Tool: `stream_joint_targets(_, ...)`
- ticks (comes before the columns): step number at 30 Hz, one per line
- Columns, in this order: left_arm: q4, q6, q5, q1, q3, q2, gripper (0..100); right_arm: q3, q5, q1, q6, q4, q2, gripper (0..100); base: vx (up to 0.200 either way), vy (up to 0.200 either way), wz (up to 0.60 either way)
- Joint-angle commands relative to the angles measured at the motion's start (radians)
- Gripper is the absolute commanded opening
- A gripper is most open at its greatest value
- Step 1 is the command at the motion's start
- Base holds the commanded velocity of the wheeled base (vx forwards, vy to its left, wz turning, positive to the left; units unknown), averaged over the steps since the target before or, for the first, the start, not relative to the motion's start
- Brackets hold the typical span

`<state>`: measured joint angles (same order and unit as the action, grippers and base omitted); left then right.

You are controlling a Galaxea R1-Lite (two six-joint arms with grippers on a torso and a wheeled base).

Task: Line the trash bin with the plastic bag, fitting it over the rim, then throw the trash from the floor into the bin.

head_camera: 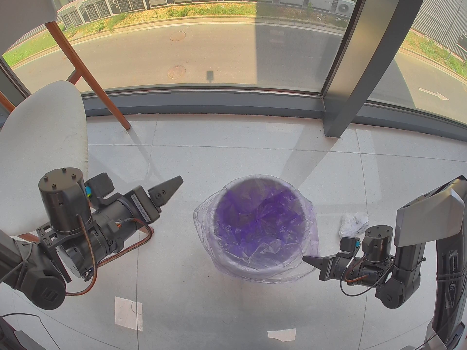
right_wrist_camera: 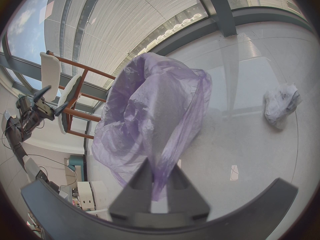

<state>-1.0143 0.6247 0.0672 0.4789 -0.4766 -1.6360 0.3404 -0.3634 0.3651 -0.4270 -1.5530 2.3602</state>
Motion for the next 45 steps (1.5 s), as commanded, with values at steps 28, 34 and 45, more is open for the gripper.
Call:
stream_joint_targets(28, 0.056, 0.521, -0.155, 0.125, 0.234, 0.180, 100, 0.141, 0.096, 0.057, 0.091, 0.005, 0.232, 0, 0.000, 0.000, 0.00)
stream_joint_targets(34, 0.169, 0.254, -0.161, 0.129, 0.199, 0.005, 100, 0.143, 0.130, 0.057, 0.090, 0.005, 0.234, 0, 0.000, 0.000, 0.00)
stream_joint_targets(45, 0.039, -0.026, -0.181, 0.015, 0.003, -0.447, 100, 0.129, 0.133, 0.051, 0.091, -0.006, 0.229, 100, 0.000, 0.000, 0.00)
